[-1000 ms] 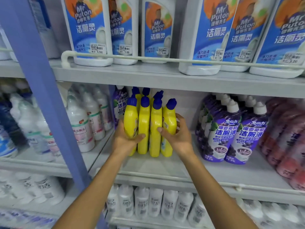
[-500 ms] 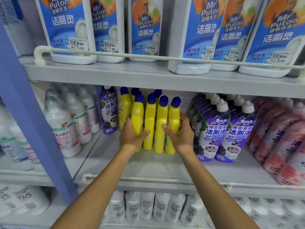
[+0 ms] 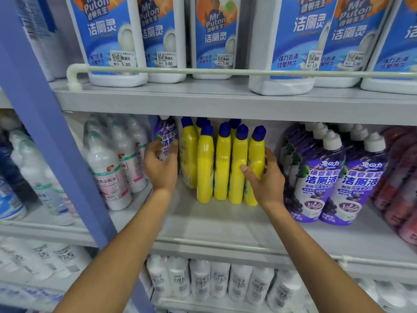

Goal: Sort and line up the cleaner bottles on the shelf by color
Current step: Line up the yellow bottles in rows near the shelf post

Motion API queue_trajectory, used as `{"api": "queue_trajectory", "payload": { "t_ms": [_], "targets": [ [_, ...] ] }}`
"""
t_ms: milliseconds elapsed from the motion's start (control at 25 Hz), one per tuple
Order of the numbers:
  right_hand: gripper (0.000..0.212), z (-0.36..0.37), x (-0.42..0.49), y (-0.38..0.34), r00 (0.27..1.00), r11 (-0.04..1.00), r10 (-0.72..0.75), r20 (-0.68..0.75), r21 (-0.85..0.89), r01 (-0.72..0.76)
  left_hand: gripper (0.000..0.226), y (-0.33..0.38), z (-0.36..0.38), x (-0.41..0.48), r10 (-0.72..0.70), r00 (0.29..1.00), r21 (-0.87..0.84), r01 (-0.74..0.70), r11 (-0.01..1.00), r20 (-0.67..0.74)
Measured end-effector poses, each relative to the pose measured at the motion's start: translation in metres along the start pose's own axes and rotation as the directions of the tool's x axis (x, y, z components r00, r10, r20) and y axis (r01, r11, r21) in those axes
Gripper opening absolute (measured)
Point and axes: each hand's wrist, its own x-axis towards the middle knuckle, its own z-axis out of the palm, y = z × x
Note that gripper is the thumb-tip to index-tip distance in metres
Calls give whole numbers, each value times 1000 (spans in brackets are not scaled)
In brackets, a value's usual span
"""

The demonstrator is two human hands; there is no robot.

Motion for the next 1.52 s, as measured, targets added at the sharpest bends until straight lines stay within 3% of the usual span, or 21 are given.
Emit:
{"api": "queue_trajectory", "payload": {
  "t_ms": [80,240,440,640,840,1080,1200,1320,1440,1520],
  "targets": [
    [70,0,0,0,1000,1000,-3,6,7,3,38,-13,2,44,39,997,94,-33,995,-62],
    [69,-2,3,1,1000,1000,-7,17,7,7,62,-33,17,87,-30,997,254,11,967,69],
    [69,1,3,4,1000,1000,-10,5,10,10,48,-27,8,84,4,988,328,-56,943,156],
    [69,3,2,9,1000,1000,-23,-7,8,23,51,-23,-21,53,20,989,136,-40,990,145],
    [69,-1,0,3,1000,998,3,-4,58,-3,56,6,-60,4,-59,956,-28,70,997,286],
    [72,-13,2,1,985,966,131,111,208,-152,55,40,-70,-54,-45,804,-38,84,996,592],
    [53,-29,-10,-5,962,863,215,170,429,-268,60,50,-44,-77,-24,714,-47,79,996,700],
    [36,-53,-35,-12,948,809,195,252,505,-300,57,55,-7,-102,-13,633,-82,120,989,774],
    [42,-75,-53,-12,937,791,148,315,532,-303,57,53,23,-120,-6,575,-87,134,987,818],
    [47,-89,-58,-10,946,836,97,308,491,-245,52,54,33,-124,-24,542,-98,195,976,840]
  ]
}}
